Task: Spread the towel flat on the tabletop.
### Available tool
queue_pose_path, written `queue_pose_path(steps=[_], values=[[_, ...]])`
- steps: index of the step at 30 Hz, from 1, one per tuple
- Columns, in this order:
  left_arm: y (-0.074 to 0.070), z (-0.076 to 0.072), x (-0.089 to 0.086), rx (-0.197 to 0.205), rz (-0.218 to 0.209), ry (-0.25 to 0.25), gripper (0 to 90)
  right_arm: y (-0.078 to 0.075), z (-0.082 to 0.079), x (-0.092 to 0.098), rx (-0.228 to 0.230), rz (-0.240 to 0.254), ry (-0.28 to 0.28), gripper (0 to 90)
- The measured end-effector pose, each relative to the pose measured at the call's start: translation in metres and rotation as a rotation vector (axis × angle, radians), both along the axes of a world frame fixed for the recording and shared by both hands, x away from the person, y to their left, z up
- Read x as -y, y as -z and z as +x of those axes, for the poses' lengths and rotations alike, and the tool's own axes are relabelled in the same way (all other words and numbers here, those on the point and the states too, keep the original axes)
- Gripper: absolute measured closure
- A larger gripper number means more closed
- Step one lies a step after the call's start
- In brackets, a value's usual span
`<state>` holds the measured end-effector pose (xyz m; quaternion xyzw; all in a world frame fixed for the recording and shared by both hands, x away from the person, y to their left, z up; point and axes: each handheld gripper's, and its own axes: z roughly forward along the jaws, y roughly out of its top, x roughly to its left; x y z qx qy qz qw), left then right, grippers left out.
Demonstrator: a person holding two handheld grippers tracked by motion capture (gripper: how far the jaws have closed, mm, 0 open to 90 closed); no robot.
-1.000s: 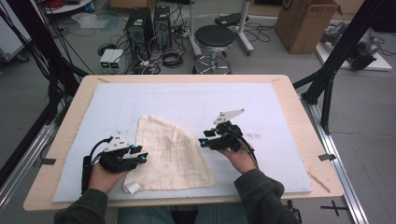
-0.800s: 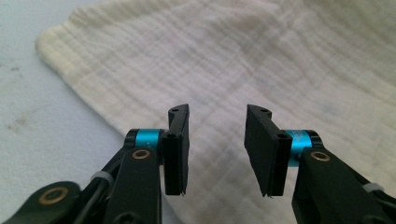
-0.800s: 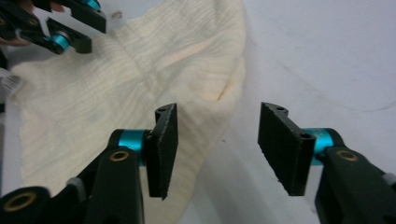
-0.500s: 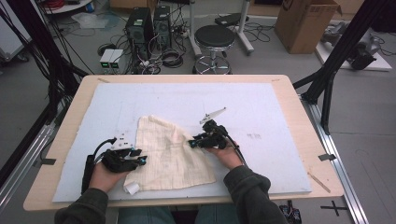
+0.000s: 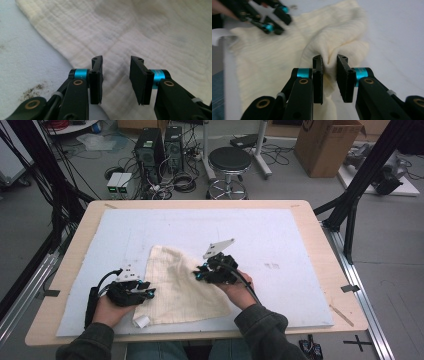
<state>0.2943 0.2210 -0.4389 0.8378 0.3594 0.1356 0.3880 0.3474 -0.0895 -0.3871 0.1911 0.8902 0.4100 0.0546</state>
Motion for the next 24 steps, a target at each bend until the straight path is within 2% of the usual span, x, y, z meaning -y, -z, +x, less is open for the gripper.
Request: queue_pose_path(steps=[1,5,8,10,12,14,18,22,24], values=[[-0.001,-0.001,-0.001,0.009,-0.001,0.000,62.5,0.002,-0.005,-0.006,0.002,-0.003,-0.022,76.9],[-0.005,-0.004,-0.004,0.040,-0.031,-0.016,62.1,0.016,-0.022,-0.024,-0.045,-0.025,-0.093,76.9],[-0.004,-0.004,-0.003,0.038,-0.023,-0.015,62.1,0.029,-0.035,-0.040,-0.054,-0.065,-0.157,75.8],[-0.003,-0.004,-0.002,0.031,-0.012,-0.008,62.1,0.036,-0.040,-0.046,-0.050,-0.105,-0.181,72.0],[-0.001,-0.004,-0.001,0.024,-0.001,-0.007,61.9,0.038,-0.041,-0.047,-0.063,-0.103,-0.193,65.2],[0.000,-0.003,0.000,0.014,0.016,-0.001,61.8,0.034,-0.043,-0.043,-0.070,-0.074,-0.197,59.7],[0.001,-0.002,0.000,0.011,0.011,-0.005,61.6,0.019,-0.039,-0.026,-0.062,-0.006,-0.177,52.7],[0.001,-0.002,0.000,0.012,0.016,-0.008,61.7,0.007,-0.027,-0.002,-0.068,0.073,-0.107,52.5],[0.001,-0.002,0.000,0.014,0.017,-0.006,61.7,0.003,-0.020,0.006,-0.066,0.095,-0.068,55.1]])
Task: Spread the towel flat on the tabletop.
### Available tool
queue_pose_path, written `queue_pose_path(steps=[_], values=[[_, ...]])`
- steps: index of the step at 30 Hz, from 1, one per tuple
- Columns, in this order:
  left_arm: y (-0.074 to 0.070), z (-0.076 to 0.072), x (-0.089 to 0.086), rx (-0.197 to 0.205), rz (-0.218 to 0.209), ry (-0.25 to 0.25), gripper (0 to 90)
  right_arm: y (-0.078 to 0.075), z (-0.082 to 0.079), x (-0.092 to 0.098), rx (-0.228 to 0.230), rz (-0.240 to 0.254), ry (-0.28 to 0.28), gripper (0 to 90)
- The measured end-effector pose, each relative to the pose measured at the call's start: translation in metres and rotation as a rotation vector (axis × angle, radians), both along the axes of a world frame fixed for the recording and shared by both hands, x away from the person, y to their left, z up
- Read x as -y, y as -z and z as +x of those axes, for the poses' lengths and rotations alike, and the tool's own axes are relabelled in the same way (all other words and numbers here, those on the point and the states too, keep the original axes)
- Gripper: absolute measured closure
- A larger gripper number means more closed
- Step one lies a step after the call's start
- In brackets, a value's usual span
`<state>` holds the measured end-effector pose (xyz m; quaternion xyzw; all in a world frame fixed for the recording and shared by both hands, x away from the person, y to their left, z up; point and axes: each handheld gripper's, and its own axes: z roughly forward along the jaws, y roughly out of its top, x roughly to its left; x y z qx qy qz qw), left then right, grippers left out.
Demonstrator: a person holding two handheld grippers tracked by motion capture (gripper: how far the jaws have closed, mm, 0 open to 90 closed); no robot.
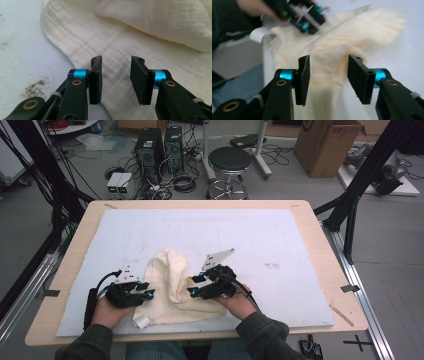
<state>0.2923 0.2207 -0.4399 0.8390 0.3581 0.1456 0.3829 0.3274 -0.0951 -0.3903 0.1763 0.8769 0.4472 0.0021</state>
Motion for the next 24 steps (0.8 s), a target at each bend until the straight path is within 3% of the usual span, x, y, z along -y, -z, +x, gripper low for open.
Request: queue_pose_path(steps=[4,11,14,15,17,22,24], values=[[0.000,0.000,0.000,-0.002,-0.001,-0.001,61.7,0.005,0.019,0.008,-0.030,-0.001,0.071,57.3],[0.000,0.000,0.000,-0.005,-0.006,0.001,61.7,0.027,0.028,-0.015,-0.044,-0.113,0.035,57.0],[0.000,0.000,0.000,-0.005,-0.006,0.000,61.7,0.032,0.032,-0.018,-0.021,-0.174,0.029,85.8],[0.000,0.000,0.000,-0.005,-0.003,0.000,61.7,0.031,0.032,-0.017,0.000,-0.183,0.037,86.1],[0.000,0.000,0.000,-0.005,-0.004,-0.001,61.8,0.026,0.033,-0.012,0.038,-0.186,0.071,86.6],[0.000,0.001,0.000,-0.009,-0.009,-0.003,61.5,0.011,0.046,0.027,0.101,-0.155,0.255,86.4],[0.000,0.001,0.002,-0.010,-0.010,-0.005,61.0,0.014,0.053,0.039,0.085,-0.168,0.308,84.1]])
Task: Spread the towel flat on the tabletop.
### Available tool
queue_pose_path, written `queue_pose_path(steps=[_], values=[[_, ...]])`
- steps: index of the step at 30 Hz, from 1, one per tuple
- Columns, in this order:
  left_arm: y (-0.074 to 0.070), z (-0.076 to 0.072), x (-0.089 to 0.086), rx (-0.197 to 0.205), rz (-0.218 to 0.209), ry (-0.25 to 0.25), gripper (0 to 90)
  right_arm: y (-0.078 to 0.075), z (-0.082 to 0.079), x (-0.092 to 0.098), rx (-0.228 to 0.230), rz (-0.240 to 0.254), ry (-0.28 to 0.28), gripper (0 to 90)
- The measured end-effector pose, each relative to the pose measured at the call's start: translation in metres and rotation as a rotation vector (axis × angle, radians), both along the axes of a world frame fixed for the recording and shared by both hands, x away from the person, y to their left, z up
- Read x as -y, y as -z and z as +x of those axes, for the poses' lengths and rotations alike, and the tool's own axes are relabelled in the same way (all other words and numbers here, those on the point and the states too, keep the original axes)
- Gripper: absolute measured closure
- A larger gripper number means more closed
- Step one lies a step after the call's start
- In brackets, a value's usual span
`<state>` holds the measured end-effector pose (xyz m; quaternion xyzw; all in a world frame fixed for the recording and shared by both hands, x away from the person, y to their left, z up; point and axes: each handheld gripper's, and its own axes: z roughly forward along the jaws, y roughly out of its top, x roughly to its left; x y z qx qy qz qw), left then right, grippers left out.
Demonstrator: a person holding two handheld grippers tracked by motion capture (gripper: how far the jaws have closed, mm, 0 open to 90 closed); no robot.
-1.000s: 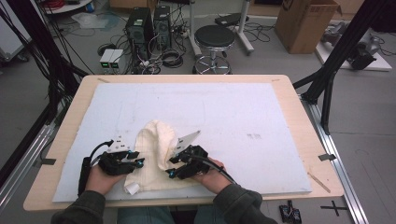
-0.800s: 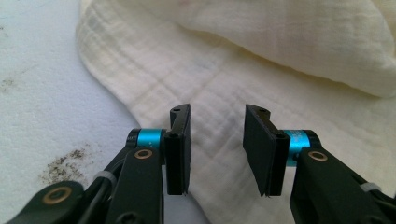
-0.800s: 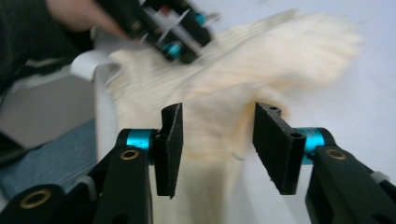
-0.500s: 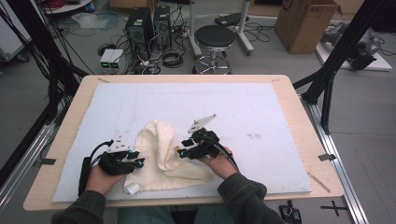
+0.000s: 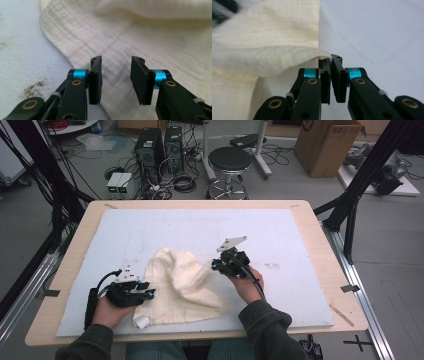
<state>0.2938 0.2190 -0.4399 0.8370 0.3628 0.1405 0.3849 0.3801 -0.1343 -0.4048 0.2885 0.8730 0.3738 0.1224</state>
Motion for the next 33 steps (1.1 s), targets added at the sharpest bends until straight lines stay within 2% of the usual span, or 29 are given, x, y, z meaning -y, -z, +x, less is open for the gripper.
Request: queue_pose_path(steps=[1,2,3,4,6,8,13,15,17,19,23,24,27,32,33], values=[[0.000,0.000,0.001,0.002,-0.006,-0.004,60.8,0.004,0.004,0.004,-0.012,-0.018,0.015,81.1],[0.000,0.000,0.001,0.001,-0.006,-0.004,60.7,0.008,0.006,0.006,-0.034,-0.045,0.025,74.4],[0.000,0.000,0.001,0.001,-0.004,-0.002,60.6,0.011,0.009,0.008,-0.069,-0.061,0.036,68.4],[0.000,0.000,0.001,-0.001,-0.004,-0.002,60.6,0.014,0.010,0.010,-0.106,-0.063,0.042,66.8],[0.000,0.000,0.001,-0.002,-0.006,-0.002,60.5,0.013,0.009,0.016,-0.112,-0.075,0.054,64.4],[0.000,0.000,0.001,0.001,-0.005,-0.002,60.4,0.006,0.007,0.025,-0.117,-0.034,0.049,62.5],[0.000,0.001,0.001,-0.002,-0.006,-0.001,60.5,-0.011,-0.003,0.044,-0.089,0.072,0.045,60.8],[0.001,0.001,0.001,-0.001,-0.010,-0.003,60.4,-0.014,-0.003,0.049,-0.091,0.088,0.044,59.6],[0.001,0.001,0.001,-0.001,-0.011,-0.005,60.4,-0.017,-0.002,0.051,-0.093,0.078,0.057,59.1],[0.001,0.001,0.001,-0.002,-0.012,-0.006,60.4,-0.017,0.000,0.050,-0.106,0.101,0.061,59.3],[0.000,0.002,0.001,0.001,-0.016,-0.006,60.2,-0.006,0.003,0.038,-0.141,0.076,0.065,59.3],[-0.001,0.002,0.001,0.002,-0.020,-0.003,60.0,0.000,0.004,0.033,-0.172,0.061,0.061,58.8],[-0.005,0.004,0.000,0.016,-0.052,-0.016,59.5,0.013,0.002,0.026,-0.192,0.035,0.062,58.8],[-0.015,0.018,-0.002,0.035,-0.095,-0.044,59.0,0.025,-0.004,0.028,-0.215,0.034,0.073,58.9],[-0.015,0.023,-0.002,0.033,-0.090,-0.052,59.0,0.027,-0.005,0.027,-0.214,0.030,0.070,59.4]])
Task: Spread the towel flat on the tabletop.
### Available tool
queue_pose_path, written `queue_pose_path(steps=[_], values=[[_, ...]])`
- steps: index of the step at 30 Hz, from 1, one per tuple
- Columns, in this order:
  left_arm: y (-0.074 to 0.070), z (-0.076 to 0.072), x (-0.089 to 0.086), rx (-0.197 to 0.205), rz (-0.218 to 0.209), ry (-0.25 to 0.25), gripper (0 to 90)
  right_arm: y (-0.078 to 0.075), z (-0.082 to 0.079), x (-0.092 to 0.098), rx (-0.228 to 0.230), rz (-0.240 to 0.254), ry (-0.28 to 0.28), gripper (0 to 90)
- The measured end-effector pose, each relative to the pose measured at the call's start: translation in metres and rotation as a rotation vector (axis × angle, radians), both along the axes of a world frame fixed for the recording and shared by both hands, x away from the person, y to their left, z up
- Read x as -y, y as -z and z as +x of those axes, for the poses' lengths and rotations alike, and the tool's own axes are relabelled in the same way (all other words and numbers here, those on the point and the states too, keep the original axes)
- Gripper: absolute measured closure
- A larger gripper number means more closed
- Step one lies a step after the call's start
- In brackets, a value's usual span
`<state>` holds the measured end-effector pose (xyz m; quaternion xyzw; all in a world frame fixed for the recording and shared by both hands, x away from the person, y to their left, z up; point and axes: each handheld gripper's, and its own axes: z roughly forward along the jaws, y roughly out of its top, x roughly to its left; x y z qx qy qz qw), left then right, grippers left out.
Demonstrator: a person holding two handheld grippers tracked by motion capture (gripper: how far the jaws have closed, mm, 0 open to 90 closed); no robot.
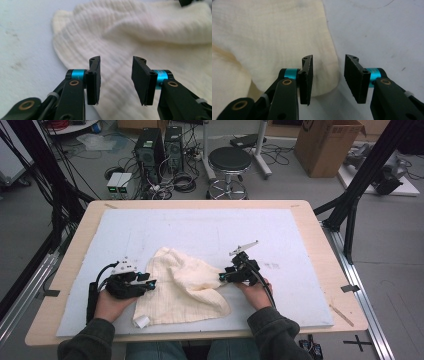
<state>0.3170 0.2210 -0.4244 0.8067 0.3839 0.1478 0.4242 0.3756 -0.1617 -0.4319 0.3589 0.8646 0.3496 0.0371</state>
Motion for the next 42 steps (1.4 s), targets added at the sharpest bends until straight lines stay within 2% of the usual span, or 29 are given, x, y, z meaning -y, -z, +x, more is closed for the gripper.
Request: queue_pose_path(steps=[4,6,8,9,11,15,16,18,21,24,26,30,36,39,42], values=[[-0.005,0.019,0.004,0.012,-0.007,-0.037,59.0,0.001,-0.002,0.000,0.029,-0.022,0.001,66.3],[-0.009,0.032,0.006,0.023,-0.011,-0.059,59.1,0.001,-0.004,-0.002,0.067,-0.057,-0.012,71.1],[-0.012,0.044,0.008,0.015,-0.037,-0.082,60.3,0.001,-0.004,-0.003,0.074,-0.063,-0.028,77.7],[-0.013,0.050,0.009,0.018,-0.031,-0.095,60.8,0.000,-0.005,-0.003,0.057,-0.058,-0.026,80.5],[-0.015,0.062,0.010,0.021,-0.035,-0.113,64.2,0.001,-0.003,-0.003,0.059,-0.051,-0.048,82.8],[-0.014,0.082,0.014,0.005,-0.013,-0.155,69.9,0.001,-0.002,-0.002,0.057,-0.044,-0.062,83.8],[-0.013,0.087,0.015,-0.013,-0.002,-0.156,70.4,0.001,-0.003,-0.002,0.057,-0.045,-0.064,84.0],[-0.010,0.093,0.018,-0.022,0.031,-0.159,71.2,0.001,-0.002,-0.002,0.058,-0.043,-0.076,84.1],[-0.004,0.100,0.021,-0.039,0.048,-0.171,71.1,0.001,-0.002,-0.001,0.062,-0.040,-0.087,84.5],[-0.001,0.105,0.024,-0.061,0.086,-0.181,71.0,0.002,0.000,0.001,0.056,-0.030,-0.093,84.6],[0.001,0.107,0.025,-0.066,0.077,-0.185,71.2,0.002,0.000,0.001,0.057,-0.029,-0.097,84.6],[0.009,0.110,0.028,-0.093,0.135,-0.182,74.0,0.002,0.001,0.001,0.058,-0.027,-0.104,84.7],[0.009,0.108,0.033,-0.063,0.171,-0.177,87.0,0.002,0.002,0.002,0.061,-0.026,-0.119,84.8],[0.008,0.108,0.034,-0.058,0.171,-0.175,88.3,0.000,0.003,0.002,0.063,-0.038,-0.132,85.1],[0.004,0.107,0.032,-0.044,0.166,-0.179,88.5,-0.008,0.007,0.006,0.080,-0.055,-0.125,85.1]])
